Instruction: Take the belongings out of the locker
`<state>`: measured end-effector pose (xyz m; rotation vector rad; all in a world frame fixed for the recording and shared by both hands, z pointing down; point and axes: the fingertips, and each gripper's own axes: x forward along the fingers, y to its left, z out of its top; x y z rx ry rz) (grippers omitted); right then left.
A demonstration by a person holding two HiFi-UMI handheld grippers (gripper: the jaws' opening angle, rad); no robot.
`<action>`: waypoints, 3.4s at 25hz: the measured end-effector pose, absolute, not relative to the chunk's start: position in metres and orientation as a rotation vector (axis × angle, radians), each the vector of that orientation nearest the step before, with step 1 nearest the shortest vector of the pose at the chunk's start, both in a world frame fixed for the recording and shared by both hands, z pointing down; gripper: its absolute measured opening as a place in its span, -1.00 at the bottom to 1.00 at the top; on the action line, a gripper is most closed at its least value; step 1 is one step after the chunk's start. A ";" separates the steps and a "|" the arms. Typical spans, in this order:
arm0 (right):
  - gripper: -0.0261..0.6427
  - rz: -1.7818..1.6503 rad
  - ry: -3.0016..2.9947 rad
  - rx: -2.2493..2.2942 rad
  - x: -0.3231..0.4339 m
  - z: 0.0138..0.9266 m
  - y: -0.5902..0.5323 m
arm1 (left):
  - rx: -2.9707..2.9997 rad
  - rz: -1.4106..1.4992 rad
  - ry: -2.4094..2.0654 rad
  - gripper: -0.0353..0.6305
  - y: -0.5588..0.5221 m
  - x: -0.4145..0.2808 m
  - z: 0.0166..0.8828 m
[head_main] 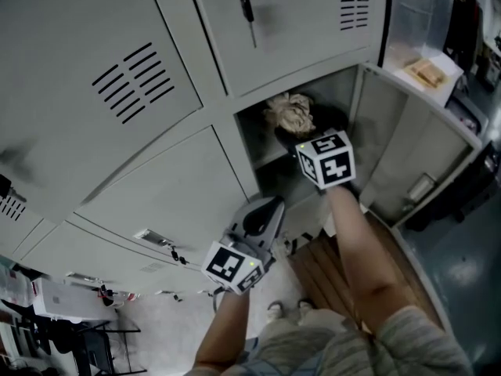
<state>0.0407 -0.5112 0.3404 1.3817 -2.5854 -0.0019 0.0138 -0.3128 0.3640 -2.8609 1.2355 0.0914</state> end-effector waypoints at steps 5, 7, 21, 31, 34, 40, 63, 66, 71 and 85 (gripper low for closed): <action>0.20 0.004 -2.553 1.360 0.035 0.347 -0.525 | -2.866 0.080 1.224 -0.88 -0.312 0.016 0.367; 0.20 0.001 -2.530 1.345 0.035 0.350 -0.530 | -2.873 0.086 1.229 -0.88 -0.312 0.016 0.368; -0.28 -0.062 -2.507 1.383 0.045 0.351 -0.523 | -2.874 0.090 1.249 -0.88 -0.312 0.017 0.369; -0.29 -0.118 -2.601 1.395 0.057 0.350 -0.488 | -2.877 0.096 1.274 -0.88 -0.316 0.019 0.371; -0.29 -0.105 -2.649 1.392 0.061 0.351 -0.473 | -2.883 0.096 1.287 -0.88 -0.317 0.021 0.373; -0.30 -0.082 -2.751 1.393 0.074 0.357 -0.450 | -2.881 0.092 1.304 -0.88 -0.319 0.023 0.376; -0.30 0.025 -3.096 1.149 0.112 0.357 -0.335 | -2.898 0.072 1.268 -0.88 -0.317 0.057 0.379; -0.30 0.035 -3.118 1.137 0.116 0.356 -0.325 | -2.894 0.076 1.266 -0.88 -0.315 0.061 0.378; -0.30 0.021 -3.122 1.125 0.121 0.357 -0.313 | -2.885 0.089 1.278 -0.88 -0.310 0.063 0.376; -0.30 0.004 -3.124 1.077 0.125 0.361 -0.305 | -2.877 0.094 1.307 -0.88 -0.305 0.066 0.382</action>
